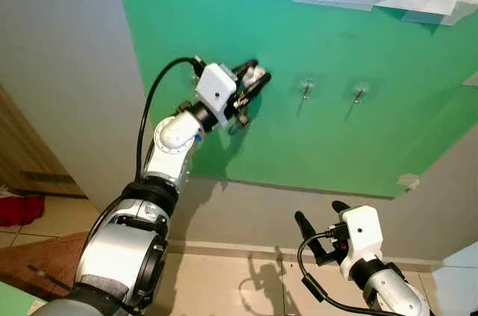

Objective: Hang keys on a hook

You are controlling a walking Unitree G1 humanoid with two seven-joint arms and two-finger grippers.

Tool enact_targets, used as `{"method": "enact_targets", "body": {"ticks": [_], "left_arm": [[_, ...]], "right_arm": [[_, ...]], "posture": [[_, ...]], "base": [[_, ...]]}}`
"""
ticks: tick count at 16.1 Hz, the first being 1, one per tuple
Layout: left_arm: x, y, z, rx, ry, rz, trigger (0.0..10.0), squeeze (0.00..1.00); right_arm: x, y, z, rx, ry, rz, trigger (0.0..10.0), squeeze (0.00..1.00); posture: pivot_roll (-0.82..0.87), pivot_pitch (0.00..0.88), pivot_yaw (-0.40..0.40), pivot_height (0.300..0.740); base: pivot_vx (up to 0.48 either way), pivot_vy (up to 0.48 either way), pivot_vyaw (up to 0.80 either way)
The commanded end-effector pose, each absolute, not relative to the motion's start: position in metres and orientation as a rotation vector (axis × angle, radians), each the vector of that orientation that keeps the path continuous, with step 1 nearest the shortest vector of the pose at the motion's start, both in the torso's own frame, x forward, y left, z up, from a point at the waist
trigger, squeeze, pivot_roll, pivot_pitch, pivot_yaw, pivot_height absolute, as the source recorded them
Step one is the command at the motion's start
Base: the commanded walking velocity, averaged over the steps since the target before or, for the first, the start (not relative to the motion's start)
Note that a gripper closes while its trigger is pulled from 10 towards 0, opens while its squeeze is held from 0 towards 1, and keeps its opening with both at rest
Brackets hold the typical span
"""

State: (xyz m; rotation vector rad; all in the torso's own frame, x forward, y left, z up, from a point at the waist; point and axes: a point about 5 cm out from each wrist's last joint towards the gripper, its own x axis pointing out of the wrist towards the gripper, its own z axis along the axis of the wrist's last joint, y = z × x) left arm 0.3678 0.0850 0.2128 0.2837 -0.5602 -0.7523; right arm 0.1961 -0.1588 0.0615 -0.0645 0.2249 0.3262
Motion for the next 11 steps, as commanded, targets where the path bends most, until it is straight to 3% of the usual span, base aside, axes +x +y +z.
{"method": "enact_targets", "body": {"ticks": [1, 7, 11], "left_arm": [[0.367, 0.081, 0.236, 0.335, -0.661, -0.758, 0.0, 0.00], [0.369, 0.086, 0.222, 0.293, -0.593, -0.726, 0.0, 0.00], [0.365, 0.076, 0.215, 0.390, -0.585, -0.762, 0.0, 0.00]], "right_arm": [[0.197, -0.161, 0.061, -0.063, 0.221, 0.313, 10.0, 0.00], [0.199, -0.159, 0.061, -0.060, 0.220, 0.315, 10.0, 0.00], [0.200, -0.157, 0.061, -0.060, 0.218, 0.315, 10.0, 0.00]], "posture": [[-0.24, 0.038, -0.003, 0.740], [-0.24, 0.039, -0.001, 0.740], [-0.23, 0.040, -0.001, 0.740]], "base": [[0.000, 0.000, 0.00], [0.000, 0.000, 0.00], [0.000, 0.000, 0.00]]}}
